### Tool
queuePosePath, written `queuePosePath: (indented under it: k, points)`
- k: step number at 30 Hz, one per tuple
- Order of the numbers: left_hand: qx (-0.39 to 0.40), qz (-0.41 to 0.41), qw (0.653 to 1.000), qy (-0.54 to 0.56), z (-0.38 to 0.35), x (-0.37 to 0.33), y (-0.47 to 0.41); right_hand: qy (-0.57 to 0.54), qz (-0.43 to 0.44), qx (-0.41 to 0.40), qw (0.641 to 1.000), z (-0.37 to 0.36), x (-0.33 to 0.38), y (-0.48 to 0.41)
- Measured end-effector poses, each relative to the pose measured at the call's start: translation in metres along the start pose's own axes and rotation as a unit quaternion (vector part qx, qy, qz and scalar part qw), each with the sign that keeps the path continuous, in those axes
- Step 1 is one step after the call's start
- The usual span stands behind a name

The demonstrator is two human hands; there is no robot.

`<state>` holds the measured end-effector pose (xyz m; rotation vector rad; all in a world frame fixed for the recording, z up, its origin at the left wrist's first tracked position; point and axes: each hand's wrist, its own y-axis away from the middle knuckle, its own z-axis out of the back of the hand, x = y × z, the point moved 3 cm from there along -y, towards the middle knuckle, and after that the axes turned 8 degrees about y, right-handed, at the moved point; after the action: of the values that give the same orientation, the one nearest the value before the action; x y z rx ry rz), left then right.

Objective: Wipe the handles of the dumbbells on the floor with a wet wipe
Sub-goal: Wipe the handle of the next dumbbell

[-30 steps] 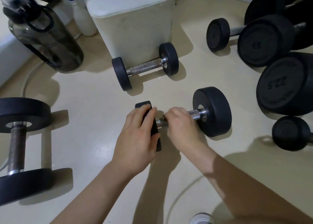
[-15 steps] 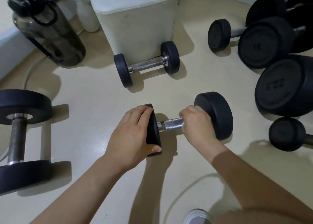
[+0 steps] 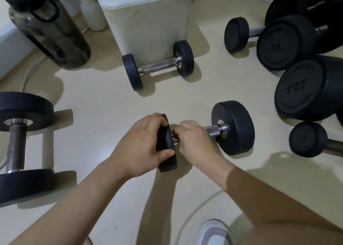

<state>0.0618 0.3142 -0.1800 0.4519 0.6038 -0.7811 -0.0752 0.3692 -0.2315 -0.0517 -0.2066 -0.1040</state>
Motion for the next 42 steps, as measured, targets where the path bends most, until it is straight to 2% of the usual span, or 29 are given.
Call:
queuePosePath:
  k: [3,5,8,10,14,17,19,21,23,25,27,29,31,34,39,42]
  points:
    - [0.025,0.021,0.999,-0.008,-0.004,0.007,0.002,0.044,-0.07,0.002,0.997,0.008,-0.045,0.006]
    - [0.06,0.061,0.996,0.002,-0.008,0.012,0.001,0.052,-0.094,0.017,0.994,0.012,-0.036,0.006]
    - [0.082,0.057,0.995,-0.023,-0.01,0.017,-0.002,0.036,-0.006,0.015,0.999,0.004,0.013,0.006]
    - [0.083,0.034,0.995,-0.044,-0.008,0.015,-0.003,0.04,0.002,0.024,0.999,0.005,0.002,0.009]
    - [0.092,-0.009,0.988,-0.122,-0.004,0.011,-0.012,0.099,-0.118,0.022,0.988,0.011,-0.044,0.018]
    - [0.166,-0.014,0.973,-0.161,-0.004,0.009,-0.032,0.089,-0.053,0.02,0.994,0.002,-0.003,0.012]
    - [0.223,0.006,0.965,-0.135,-0.003,0.008,-0.043,0.052,-0.011,0.021,0.998,-0.005,0.011,0.013]
    - [0.26,0.031,0.961,-0.092,-0.004,0.008,-0.049,0.101,-0.005,0.015,0.995,0.001,0.0,0.017]
    - [0.25,0.041,0.966,-0.046,-0.002,0.011,-0.051,0.153,-0.045,0.005,0.987,0.011,-0.025,0.019]
    - [0.233,0.05,0.971,-0.011,0.0,0.015,-0.047,0.121,-0.084,-0.007,0.989,0.02,-0.029,0.013]
    - [0.215,0.046,0.976,0.0,-0.001,0.018,-0.043,0.083,-0.098,0.027,0.991,0.012,-0.005,0.013]
    - [0.2,0.036,0.979,-0.002,-0.003,0.019,-0.041,0.071,-0.042,0.009,0.997,0.0,0.018,0.016]
    - [0.2,0.042,0.979,-0.003,-0.006,0.02,-0.039,0.072,-0.034,-0.007,0.997,-0.001,0.002,0.015]
    - [0.168,0.032,0.985,-0.021,-0.01,0.015,-0.03,0.138,-0.107,-0.084,0.981,0.008,-0.038,0.021]
    - [0.093,0.004,0.991,-0.099,-0.023,-0.004,0.005,0.063,-0.024,-0.042,0.997,0.0,-0.021,0.05]
    - [0.069,-0.007,0.987,-0.145,-0.035,-0.009,0.025,0.076,-0.091,-0.071,0.99,0.006,-0.046,0.056]
